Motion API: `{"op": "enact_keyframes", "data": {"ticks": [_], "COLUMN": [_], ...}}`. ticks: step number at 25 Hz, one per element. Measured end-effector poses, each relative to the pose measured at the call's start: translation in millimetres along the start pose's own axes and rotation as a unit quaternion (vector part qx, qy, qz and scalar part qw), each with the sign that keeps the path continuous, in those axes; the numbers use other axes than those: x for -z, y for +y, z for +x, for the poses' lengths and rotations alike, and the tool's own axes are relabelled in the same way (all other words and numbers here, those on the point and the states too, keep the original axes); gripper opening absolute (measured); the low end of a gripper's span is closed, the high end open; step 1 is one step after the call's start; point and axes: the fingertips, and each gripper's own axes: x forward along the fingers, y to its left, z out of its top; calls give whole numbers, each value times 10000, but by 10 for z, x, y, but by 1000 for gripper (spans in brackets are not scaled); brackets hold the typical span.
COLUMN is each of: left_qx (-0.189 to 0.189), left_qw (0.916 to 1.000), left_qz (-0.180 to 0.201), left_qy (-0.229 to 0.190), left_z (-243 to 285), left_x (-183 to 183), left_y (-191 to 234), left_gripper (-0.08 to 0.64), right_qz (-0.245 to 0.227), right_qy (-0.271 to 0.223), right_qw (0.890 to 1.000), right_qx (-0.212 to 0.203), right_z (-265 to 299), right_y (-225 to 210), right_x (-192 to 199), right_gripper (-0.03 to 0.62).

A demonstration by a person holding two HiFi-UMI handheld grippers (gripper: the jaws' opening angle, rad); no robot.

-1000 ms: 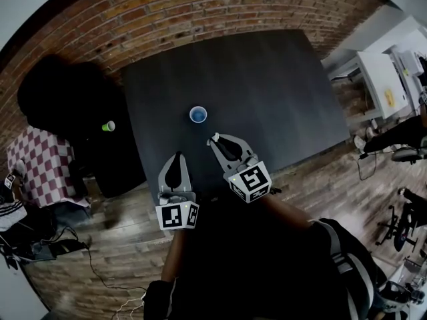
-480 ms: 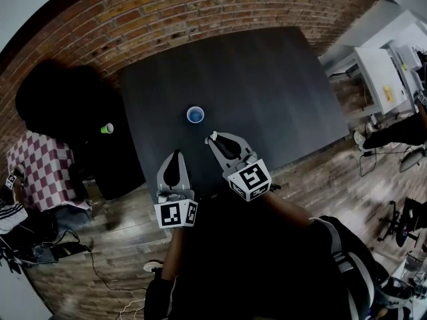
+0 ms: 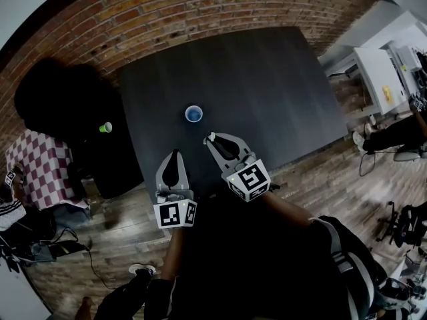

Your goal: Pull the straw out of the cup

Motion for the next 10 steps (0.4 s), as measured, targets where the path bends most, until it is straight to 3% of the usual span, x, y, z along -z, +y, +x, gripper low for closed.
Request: {"op": "enact_keyframes", "data": {"ticks": [10], "left_qx": [-4], "left_qw": [10000], "left_qz": [4], "left_qy": [2], "left_z": [-14], "left_x": [-10], "left_y": [-62], "left_gripper": [5], "right_qz": [-44], "right_qy": [-26], "right_qw": [10000], "right_qx": [-78], "right_z": [-39], "right_y": [39], "right_x": [-31], "right_gripper": [43]}}
